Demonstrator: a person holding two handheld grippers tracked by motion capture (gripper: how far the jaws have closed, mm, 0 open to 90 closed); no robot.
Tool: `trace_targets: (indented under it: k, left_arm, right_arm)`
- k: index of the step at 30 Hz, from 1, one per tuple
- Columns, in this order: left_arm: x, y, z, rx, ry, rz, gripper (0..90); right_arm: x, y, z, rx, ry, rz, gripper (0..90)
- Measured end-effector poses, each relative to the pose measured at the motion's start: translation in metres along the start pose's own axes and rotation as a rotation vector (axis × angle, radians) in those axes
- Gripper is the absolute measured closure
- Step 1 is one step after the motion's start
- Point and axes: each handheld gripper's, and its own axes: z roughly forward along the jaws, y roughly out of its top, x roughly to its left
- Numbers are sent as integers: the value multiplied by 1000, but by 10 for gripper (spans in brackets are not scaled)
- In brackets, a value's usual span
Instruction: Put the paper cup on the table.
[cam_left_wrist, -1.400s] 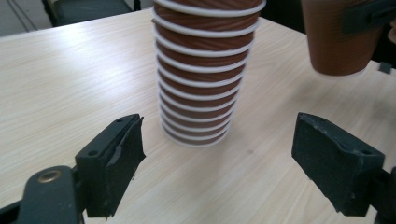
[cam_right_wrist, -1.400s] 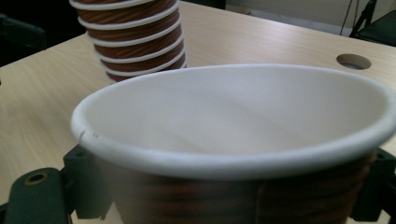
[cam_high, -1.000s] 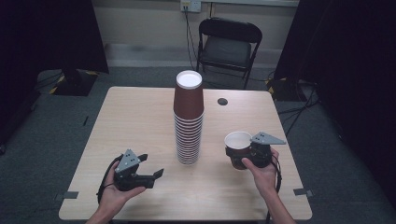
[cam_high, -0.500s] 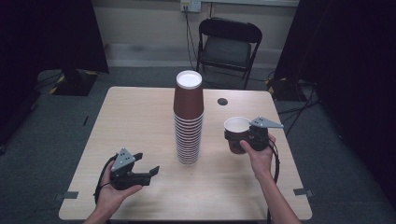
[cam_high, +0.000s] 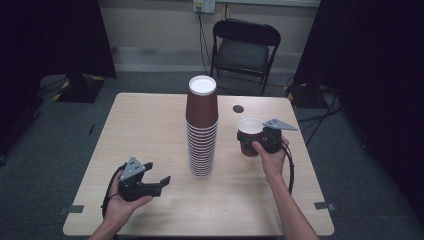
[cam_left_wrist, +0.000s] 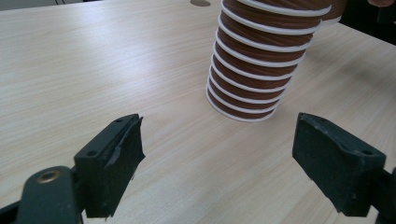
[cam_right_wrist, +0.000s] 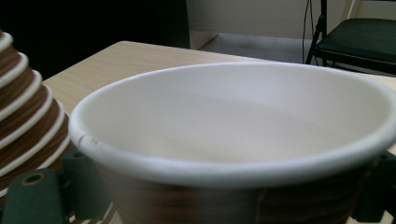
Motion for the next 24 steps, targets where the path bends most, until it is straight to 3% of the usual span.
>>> trace_targets:
  k: [5,15,24]
  left_arm:
    - [0,0,-3,-9,-3,6,160]
    - [0,0,-1,0,-13,16,177]
    - [-1,0,-1,0,-7,22,182]
  right_arm:
    - [-5,-8,11,7,-6,36,103]
    - [-3,-20,32,30,9,38,102]
    - [-4,-31,32,41,-11,16,100]
